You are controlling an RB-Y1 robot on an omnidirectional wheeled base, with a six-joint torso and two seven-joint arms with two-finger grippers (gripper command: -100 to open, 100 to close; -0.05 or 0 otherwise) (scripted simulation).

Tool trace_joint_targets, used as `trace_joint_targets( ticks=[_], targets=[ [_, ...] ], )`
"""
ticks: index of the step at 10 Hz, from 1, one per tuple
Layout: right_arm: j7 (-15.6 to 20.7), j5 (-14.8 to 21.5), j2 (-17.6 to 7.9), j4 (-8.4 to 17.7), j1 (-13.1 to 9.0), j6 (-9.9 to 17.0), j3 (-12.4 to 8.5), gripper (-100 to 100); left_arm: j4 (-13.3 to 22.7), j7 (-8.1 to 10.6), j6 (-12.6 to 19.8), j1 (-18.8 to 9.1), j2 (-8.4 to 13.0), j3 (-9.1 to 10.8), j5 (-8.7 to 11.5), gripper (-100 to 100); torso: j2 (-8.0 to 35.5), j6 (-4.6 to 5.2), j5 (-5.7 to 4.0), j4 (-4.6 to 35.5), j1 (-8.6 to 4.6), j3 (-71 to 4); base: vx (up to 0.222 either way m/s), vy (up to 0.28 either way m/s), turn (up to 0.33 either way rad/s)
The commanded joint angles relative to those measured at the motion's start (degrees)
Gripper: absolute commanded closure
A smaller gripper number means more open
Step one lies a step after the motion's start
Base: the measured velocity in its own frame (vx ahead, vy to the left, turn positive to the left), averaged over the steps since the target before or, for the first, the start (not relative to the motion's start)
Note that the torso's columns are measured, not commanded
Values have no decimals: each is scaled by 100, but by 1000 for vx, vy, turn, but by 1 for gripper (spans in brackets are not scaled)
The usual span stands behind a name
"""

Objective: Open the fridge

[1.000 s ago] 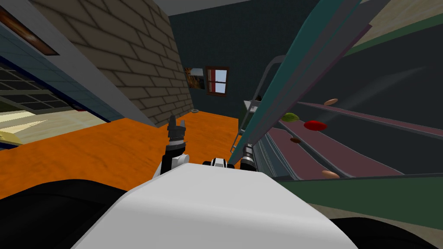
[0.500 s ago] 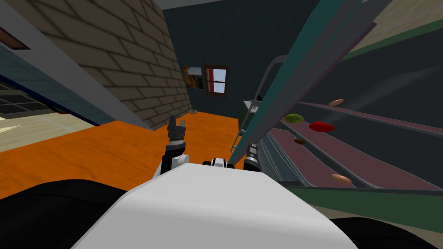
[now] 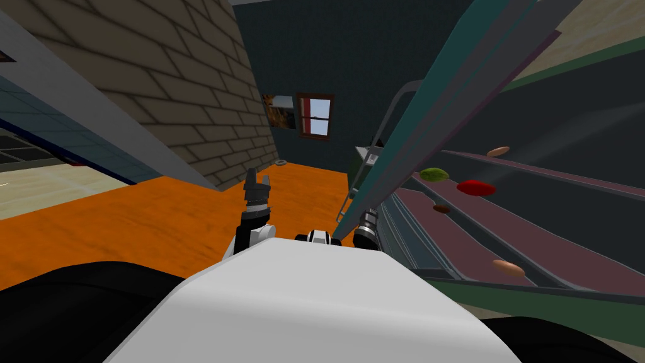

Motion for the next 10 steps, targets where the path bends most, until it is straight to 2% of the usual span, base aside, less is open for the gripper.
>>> trace_joint_targets(
  ticks=[1, 2, 3, 4, 5, 6, 8, 10],
  targets=[
    [7, 4, 315, -116, -53, -29, -96, -100, 0, 0, 0, 0, 0, 0, 0, 0, -12, 4, -1, -8, 7, -6, 4, 5, -6],
    [6, 4, 435, -120, -52, -33, -97, -100, 0, 0, 0, 0, 0, 0, 0, 0, -18, 2, -5, -18, 14, -8, 7, 7, -7],
    [-25, 3, 347, -68, 16, -19, -25, -100, 0, 0, 0, 0, 0, 0, 0, 0, -20, 0, -3, -17, 20, -10, -2, 11, 1],
    [269, 288, 73, 221, -268, 267, -300, -100, 0, 0, 0, 0, 0, 0, 0, 0, -14, -8, -13, -30, 30, -2, -181, 42, 320],
    [404, 419, -87, 366, -432, 403, -300, -100, 0, 0, 0, -3, -1, -2, 0, 0, 30, -22, -19, -31, 48, 27, -224, 36, 437],
    [559, 653, -221, 521, -565, 548, -300, -100, 0, 0, 1, -3, 0, -1, 0, 0, 40, -18, -17, -27, 58, 37, -119, 15, 112],
    [887, 1003, -221, 888, -583, 757, -300, -100, 0, 0, 0, 0, 0, 0, 0, 0, -31, -12, -19, -49, 54, -9, -10, 4, -30],
    [1310, 1333, -221, 964, -583, 757, -300, -100, 0, 0, 0, 1, 0, 0, 0, 0, -19, -15, -17, -46, 61, -3, 23, -1, 3]
  ],
)
